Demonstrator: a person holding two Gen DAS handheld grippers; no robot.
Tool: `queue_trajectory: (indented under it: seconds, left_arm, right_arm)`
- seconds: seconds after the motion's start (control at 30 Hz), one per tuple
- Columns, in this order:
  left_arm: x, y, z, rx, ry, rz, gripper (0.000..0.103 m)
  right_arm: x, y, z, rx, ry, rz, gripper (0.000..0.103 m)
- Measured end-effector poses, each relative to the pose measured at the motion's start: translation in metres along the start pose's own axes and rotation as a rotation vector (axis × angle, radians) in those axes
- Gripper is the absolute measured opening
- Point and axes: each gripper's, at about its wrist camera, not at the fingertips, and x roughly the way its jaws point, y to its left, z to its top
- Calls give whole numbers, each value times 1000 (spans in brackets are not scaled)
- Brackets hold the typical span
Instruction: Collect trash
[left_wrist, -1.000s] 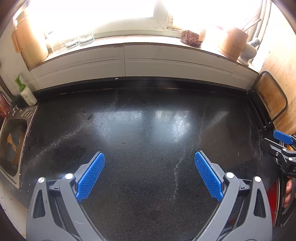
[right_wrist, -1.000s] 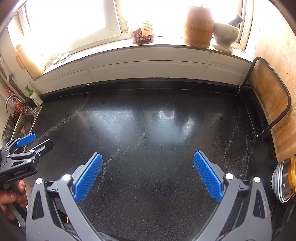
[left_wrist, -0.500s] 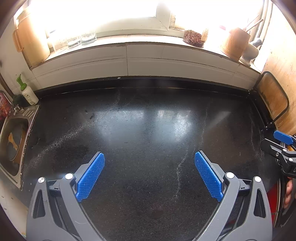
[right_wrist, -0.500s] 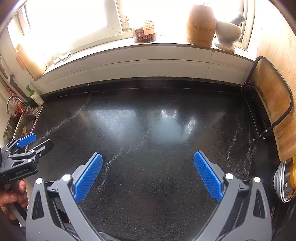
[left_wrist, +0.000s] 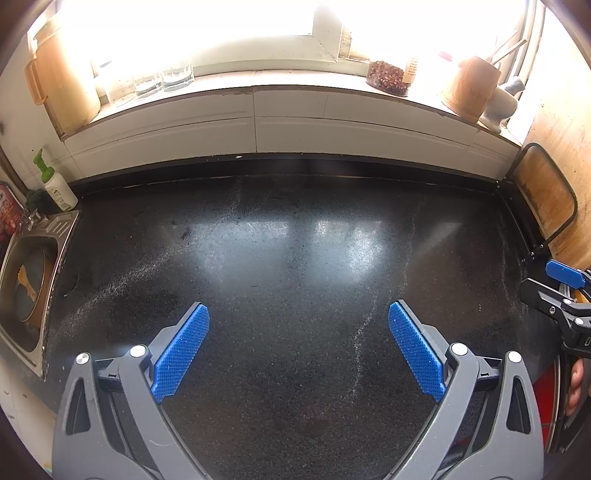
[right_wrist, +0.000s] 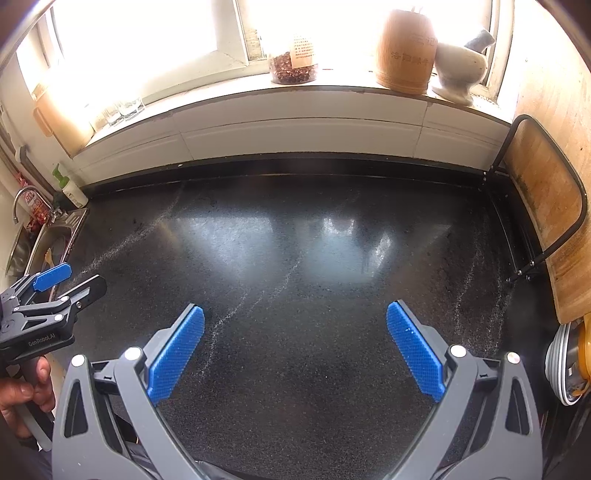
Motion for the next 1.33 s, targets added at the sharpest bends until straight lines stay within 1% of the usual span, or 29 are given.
queue_trajectory:
  seconds: [0.13,0.5,0.63,0.8,0.83,0.97,1.07,1.17,1.27,1.33]
  left_arm:
    - [-1,0,0,3,-2,6,95]
    - [-1,-1,4,4,1,-5,95]
    - [-1,-1,4,2,-4,6,95]
    - [-1,3,6,-23,0,-14,95]
    - [-1,3,5,-30,-2,-20,95]
    - [-5,5,4,-29,-33,1,95]
    - [-6,5,4,-28,-34,5,95]
    - [-3,5,4,-25,-17,8,95]
    - [2,6,3,-26,-1,-4,95]
    - [5,8,1,-22,3,5,95]
  right_arm:
    - [0,0,0,-3,1,0,96]
    - [1,2,1,-10,3,-2,96]
    - [0,2,1,-9,0,-9,96]
    - [1,4,2,-15,3,-15,96]
    - [2,3,2,-16,3,-16,96]
    - [2,3,1,-13,4,-24,96]
    - [2,2,0,-7,4,-23,96]
    - [2,2,0,-3,5,-19,96]
    - [4,0,-1,6,9,-17,96]
    - [5,-1,-1,10,13,-16,96]
